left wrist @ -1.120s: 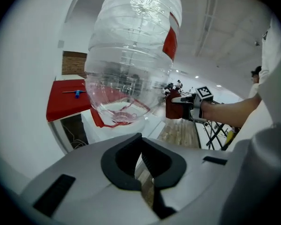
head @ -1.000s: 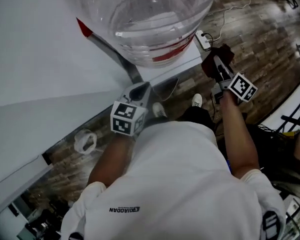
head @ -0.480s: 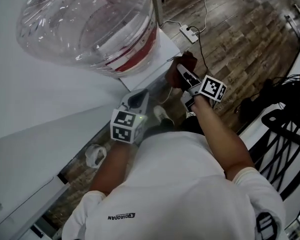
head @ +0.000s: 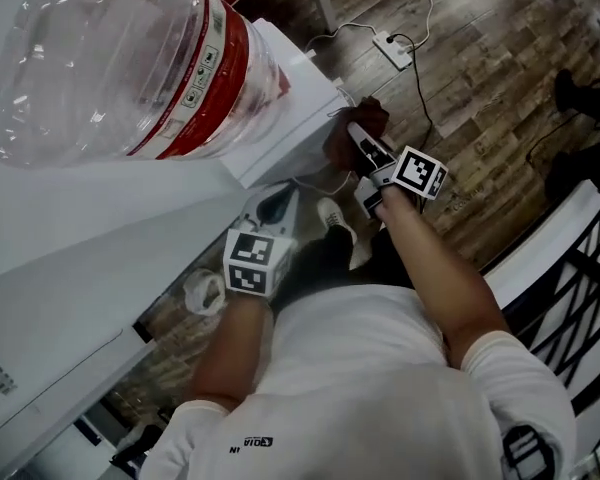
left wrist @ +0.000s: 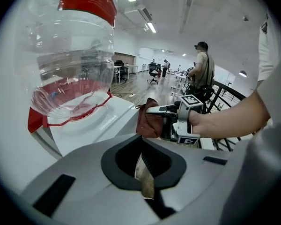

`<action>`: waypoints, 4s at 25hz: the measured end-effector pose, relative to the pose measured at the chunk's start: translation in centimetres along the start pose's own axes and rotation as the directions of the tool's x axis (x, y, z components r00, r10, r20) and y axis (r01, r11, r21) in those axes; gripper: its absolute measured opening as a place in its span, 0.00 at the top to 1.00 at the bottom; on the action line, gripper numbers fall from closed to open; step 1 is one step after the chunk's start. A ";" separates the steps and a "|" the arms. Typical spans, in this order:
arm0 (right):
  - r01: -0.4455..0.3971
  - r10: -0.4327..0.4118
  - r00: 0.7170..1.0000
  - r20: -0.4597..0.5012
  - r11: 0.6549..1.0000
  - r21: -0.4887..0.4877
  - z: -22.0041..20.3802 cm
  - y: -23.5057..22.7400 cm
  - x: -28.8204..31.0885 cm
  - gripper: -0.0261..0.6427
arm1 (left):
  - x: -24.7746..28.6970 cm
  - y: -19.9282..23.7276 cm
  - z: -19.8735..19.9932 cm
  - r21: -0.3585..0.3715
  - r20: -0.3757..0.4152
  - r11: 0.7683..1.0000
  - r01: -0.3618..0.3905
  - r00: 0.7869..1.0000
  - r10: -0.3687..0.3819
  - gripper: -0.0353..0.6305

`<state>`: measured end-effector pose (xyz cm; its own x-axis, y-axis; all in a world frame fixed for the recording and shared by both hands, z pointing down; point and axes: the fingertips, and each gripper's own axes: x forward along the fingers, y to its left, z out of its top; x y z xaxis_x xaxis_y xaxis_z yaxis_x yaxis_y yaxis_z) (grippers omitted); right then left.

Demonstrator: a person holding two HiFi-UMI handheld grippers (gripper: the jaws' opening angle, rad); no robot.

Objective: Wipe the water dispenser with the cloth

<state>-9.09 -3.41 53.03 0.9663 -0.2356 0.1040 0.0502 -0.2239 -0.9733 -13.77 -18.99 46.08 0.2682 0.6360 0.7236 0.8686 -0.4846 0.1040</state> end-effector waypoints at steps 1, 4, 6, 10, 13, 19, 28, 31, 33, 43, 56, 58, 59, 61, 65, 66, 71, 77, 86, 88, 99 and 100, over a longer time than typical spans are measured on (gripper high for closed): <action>-0.004 0.004 1.000 -0.009 1.000 -0.003 0.1 -0.6 0.0 0.87 | 0.3 -0.6 -0.1 -0.002 -0.001 1.000 -0.001 1.000 0.001 0.96; 0.003 -0.003 1.000 -0.019 1.000 0.008 -0.8 -2.3 0.0 0.87 | 1.2 -1.8 -1.0 -0.004 -0.026 1.000 0.020 0.999 -0.020 0.96; 0.015 -0.015 1.000 -0.003 0.999 0.029 -1.5 -3.4 -0.2 0.87 | 1.8 -2.1 -1.8 0.009 -0.050 0.999 0.045 0.998 -0.044 0.96; 0.028 -0.028 0.999 0.028 0.999 0.021 -2.8 -5.7 0.0 0.87 | 3.2 -2.0 -3.3 0.030 -0.079 0.995 0.099 0.992 -0.096 0.96; 0.035 -0.035 0.998 0.047 0.999 0.018 -4.1 -7.9 0.4 0.87 | 3.9 -1.6 -4.9 0.034 -0.100 0.991 0.130 0.987 -0.126 0.96; 0.085 -0.088 0.994 0.072 0.995 0.045 -7.0 -14.6 1.0 0.87 | 4.9 -0.6 -9.1 -0.016 -0.155 0.987 0.160 0.975 -0.161 0.96; 0.156 -0.166 0.983 0.074 0.980 0.124 -9.6 -23.9 2.4 0.87 | 5.7 0.3 -14.0 -0.047 -0.218 0.985 0.164 0.961 -0.170 0.96; 0.184 -0.193 0.979 0.064 0.974 0.133 -10.3 -26.4 3.0 0.87 | 5.9 0.6 -14.7 -0.055 -0.220 0.987 0.152 0.962 -0.160 0.96; 0.206 -0.215 0.975 0.049 0.968 0.139 -10.8 -28.0 3.4 0.87 | 5.9 0.8 -15.2 -0.068 -0.222 0.988 0.141 0.963 -0.153 0.96; 0.335 -0.339 0.941 0.006 0.931 0.143 -12.7 -34.8 5.0 0.87 | 5.9 1.6 -17.6 -0.111 -0.244 0.988 0.108 0.961 -0.132 0.96; 0.416 -0.425 0.904 0.035 0.897 0.152 -13.3 -36.9 3.1 0.87 | 5.3 2.0 -18.3 -0.108 -0.240 0.987 0.119 0.960 -0.142 0.96; 0.405 -0.414 0.909 0.046 0.905 0.132 -13.1 -35.3 2.7 0.87 | 5.0 1.7 -17.9 -0.099 -0.233 0.986 0.135 0.960 -0.155 0.96; 0.393 -0.401 0.915 0.053 0.912 0.119 -13.0 -34.2 2.5 0.87 | 4.9 1.5 -17.7 -0.096 -0.229 0.985 0.144 0.960 -0.162 0.96; 0.352 -0.359 0.930 0.073 0.931 0.095 -12.5 -31.3 2.0 0.87 | 4.5 1.3 -17.4 -0.088 -0.222 0.983 0.160 0.959 -0.176 0.96; 0.258 -0.267 0.955 0.132 0.963 0.079 -11.3 -24.5 0.8 0.87 | 4.2 1.3 -16.3 -0.080 -0.194 0.978 0.194 0.959 -0.206 0.96; 0.236 -0.246 0.959 0.141 0.968 0.082 -11.3 -22.7 0.4 0.87 | 4.1 1.4 -16.1 -0.082 -0.189 0.976 0.201 0.959 -0.213 0.96; 0.050 -0.064 0.984 0.165 0.995 0.086 -12.5 -10.8 -0.5 0.87 | 3.1 2.2 -15.4 -0.078 -0.179 0.970 0.228 0.954 -0.239 0.96; -0.187 0.183 0.975 0.127 0.982 0.016 -15.3 2.3 0.2 0.87 | 1.2 3.0 -15.2 -0.069 -0.174 0.970 0.232 0.955 -0.241 0.96; -0.273 0.264 0.952 0.154 0.961 0.042 -17.0 5.9 2.5 0.87 | -1.6 5.3 -15.1 -0.059 -0.158 0.978 0.198 0.966 -0.205 0.96; -0.265 0.254 0.954 0.158 0.963 0.050 -17.0 5.1 2.8 0.87 | -1.8 5.7 -15.2 -0.064 -0.153 0.980 0.189 0.968 -0.197 0.96; -0.197 0.179 0.970 0.162 0.975 0.101 -17.7 -0.9 3.3 0.87 | -1.1 6.3 -15.1 -0.067 -0.138 0.983 0.169 0.974 -0.177 0.96; -0.184 0.164 0.973 0.161 0.977 0.113 -17.8 -1.8 3.4 0.87 | -0.9 6.2 -15.1 -0.067 -0.139 0.983 0.171 0.974 -0.179 0.96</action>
<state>-10.40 -20.60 58.75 0.9893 -0.1137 -0.0918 -0.1000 -0.0688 -0.9926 -14.89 -31.62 56.41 0.0480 0.6223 0.7813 0.8715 -0.4083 0.2717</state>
